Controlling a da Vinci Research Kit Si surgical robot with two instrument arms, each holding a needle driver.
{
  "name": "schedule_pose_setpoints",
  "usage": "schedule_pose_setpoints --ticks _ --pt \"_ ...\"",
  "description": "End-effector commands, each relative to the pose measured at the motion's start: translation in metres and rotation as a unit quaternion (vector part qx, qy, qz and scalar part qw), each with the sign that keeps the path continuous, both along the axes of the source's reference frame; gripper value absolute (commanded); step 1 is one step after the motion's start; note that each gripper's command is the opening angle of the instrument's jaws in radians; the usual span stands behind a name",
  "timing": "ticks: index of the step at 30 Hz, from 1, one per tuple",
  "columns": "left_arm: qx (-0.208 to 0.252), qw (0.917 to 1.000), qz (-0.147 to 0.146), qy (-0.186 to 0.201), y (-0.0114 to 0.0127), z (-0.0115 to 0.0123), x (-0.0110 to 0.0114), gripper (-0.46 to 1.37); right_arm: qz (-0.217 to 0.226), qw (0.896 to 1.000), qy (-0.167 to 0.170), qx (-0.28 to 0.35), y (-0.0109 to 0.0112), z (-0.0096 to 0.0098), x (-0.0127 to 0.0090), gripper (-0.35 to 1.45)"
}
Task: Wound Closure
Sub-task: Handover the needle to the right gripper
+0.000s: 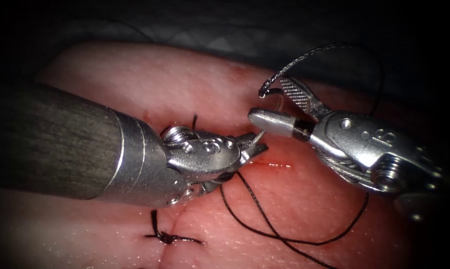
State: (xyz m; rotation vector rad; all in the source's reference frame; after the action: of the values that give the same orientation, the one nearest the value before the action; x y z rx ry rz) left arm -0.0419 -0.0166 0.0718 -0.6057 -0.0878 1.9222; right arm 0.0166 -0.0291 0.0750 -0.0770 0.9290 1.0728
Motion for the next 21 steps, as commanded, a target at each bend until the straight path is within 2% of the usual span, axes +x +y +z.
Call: schedule_pose_setpoints --ticks 1,19,21 --pt "-0.001 1.0 0.002 -0.001 0.0 0.0 0.0 -0.35 0.001 1.0 -0.001 0.0 0.0 0.0 0.0001 0.33" --pt "-0.005 1.0 0.001 -0.002 0.0001 -0.0005 -0.0001 -0.35 0.0 1.0 -0.001 -0.003 -0.0001 0.0003 0.0008 0.2" --pt "-0.006 1.0 -0.001 -0.003 0.0001 -0.0006 -0.0001 -0.35 -0.003 1.0 -0.002 -0.005 -0.0001 0.0002 0.0007 0.13"
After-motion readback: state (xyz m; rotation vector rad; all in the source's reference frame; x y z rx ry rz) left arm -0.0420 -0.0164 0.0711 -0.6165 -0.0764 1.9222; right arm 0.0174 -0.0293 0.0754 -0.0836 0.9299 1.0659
